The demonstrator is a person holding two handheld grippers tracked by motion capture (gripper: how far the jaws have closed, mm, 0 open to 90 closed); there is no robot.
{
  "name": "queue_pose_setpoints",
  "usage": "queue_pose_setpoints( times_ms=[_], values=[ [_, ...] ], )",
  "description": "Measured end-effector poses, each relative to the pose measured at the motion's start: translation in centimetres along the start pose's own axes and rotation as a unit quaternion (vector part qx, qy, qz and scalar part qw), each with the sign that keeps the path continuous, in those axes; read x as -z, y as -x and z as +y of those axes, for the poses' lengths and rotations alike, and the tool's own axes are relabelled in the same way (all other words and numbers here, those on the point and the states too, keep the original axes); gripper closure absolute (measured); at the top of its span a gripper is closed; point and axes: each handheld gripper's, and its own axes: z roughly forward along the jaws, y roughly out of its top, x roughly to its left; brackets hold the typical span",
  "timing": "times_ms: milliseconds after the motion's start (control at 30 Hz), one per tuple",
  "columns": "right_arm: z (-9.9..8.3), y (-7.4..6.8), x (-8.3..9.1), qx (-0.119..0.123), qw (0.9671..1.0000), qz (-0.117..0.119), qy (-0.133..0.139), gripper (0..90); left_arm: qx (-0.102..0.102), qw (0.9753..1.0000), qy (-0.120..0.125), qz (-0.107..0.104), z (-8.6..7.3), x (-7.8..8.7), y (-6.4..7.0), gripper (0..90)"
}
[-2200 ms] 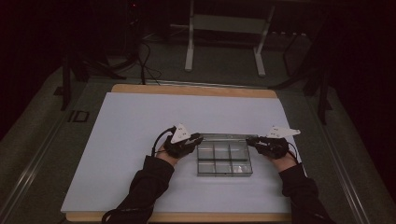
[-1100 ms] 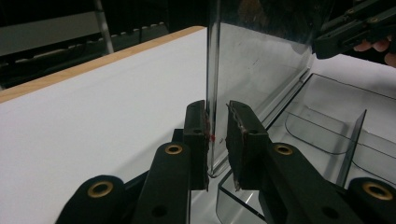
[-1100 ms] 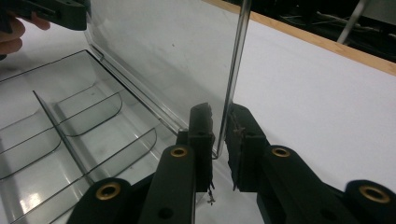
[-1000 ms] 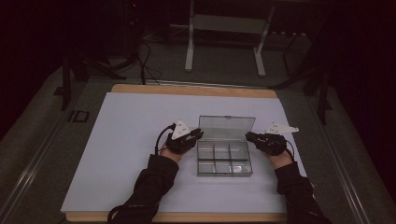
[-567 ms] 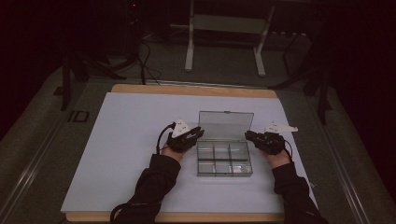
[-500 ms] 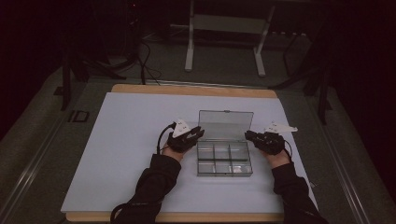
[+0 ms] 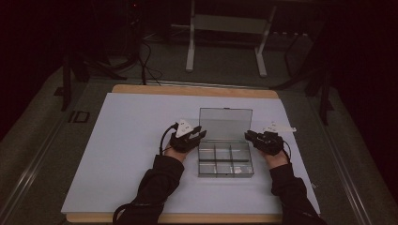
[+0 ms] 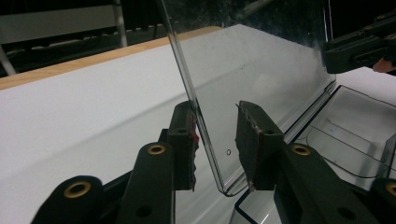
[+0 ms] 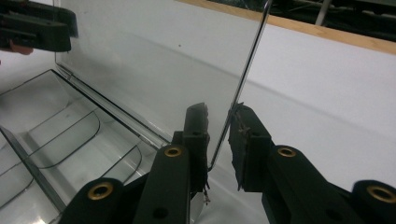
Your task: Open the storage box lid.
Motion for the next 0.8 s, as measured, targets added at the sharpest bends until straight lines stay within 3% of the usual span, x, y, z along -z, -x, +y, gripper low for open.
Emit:
queue_pose_setpoints(
  times_ms=[167, 600, 800],
  values=[
    [0.02, -0.05, -0.11, -0.009, 1.0, -0.002, -0.003, 75.5, 0.002, 1.0, -0.003, 0.0, -0.11, -0.15, 0.12, 65.8],
    [-0.02, -0.38, -0.67, -0.025, 0.9995, -0.011, -0.019, 69.1, 0.03, 0.9994, -0.018, 0.003, -0.17, -0.57, -0.02, 62.8],
    [-0.09, -0.34, -0.83, -0.031, 0.9992, -0.011, -0.023, 67.0, 0.053, 0.998, -0.033, 0.003, -0.16, -0.81, -0.03, 61.0]
  ],
)
